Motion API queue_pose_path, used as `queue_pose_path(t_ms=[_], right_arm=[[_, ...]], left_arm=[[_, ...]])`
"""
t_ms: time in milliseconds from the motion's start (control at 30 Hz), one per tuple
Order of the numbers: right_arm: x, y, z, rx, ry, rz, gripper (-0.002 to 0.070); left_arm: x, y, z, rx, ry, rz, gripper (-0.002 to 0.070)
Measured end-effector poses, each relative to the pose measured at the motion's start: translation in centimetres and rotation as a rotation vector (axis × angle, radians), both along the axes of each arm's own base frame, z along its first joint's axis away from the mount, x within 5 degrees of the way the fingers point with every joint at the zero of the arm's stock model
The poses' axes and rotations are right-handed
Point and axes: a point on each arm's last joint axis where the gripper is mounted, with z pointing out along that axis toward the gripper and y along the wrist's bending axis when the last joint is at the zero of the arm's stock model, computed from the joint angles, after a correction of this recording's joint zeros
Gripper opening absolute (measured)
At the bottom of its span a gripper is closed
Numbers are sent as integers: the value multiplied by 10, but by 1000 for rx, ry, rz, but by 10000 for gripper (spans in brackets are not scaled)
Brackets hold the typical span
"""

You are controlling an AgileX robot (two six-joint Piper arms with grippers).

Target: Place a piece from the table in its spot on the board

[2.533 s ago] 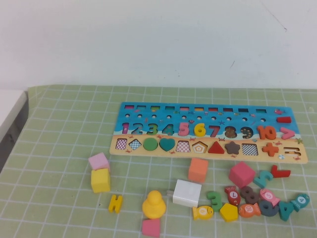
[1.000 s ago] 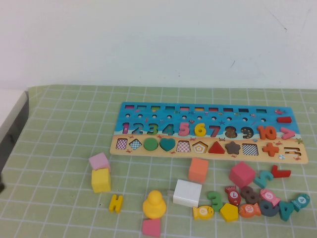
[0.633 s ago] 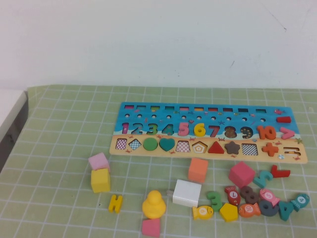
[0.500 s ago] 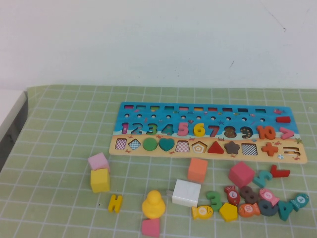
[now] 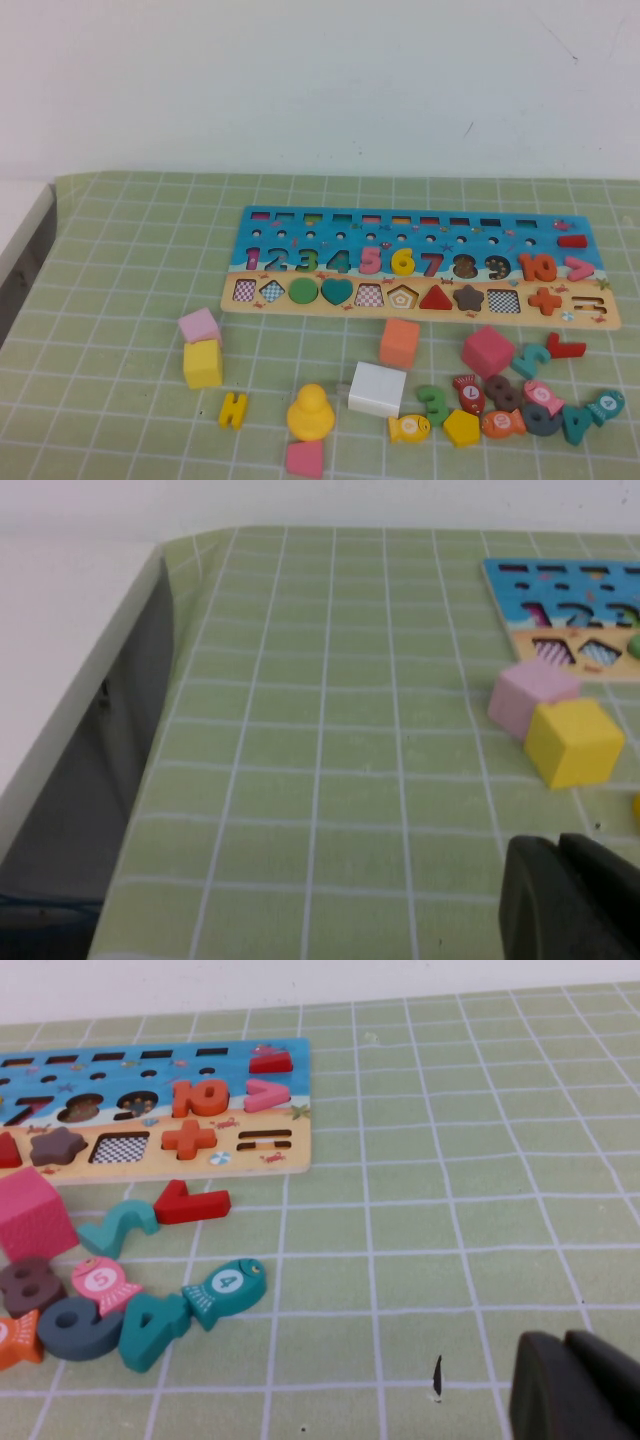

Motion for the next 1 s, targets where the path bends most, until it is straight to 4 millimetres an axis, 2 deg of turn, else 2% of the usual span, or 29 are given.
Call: queue_pose_path(t_ms=[67, 200, 333, 467, 1000], right_arm=[[0, 0, 0, 0, 0, 0, -3], [0, 0, 0, 0, 0, 0, -3], [0, 0, 0, 0, 0, 0, -3], [0, 0, 0, 0, 0, 0, -3], [0, 0, 0, -12, 1, 4, -3]], left_arm=[[-5, 0, -16, 4, -15, -3, -2], [-7, -1, -24, 21, -5, -20, -2], [-8, -2, -24, 114, -17, -69, -2], [-8, -3, -23, 137, -23, -93, -2], [-8, -3, -23, -2, -10, -55, -2]])
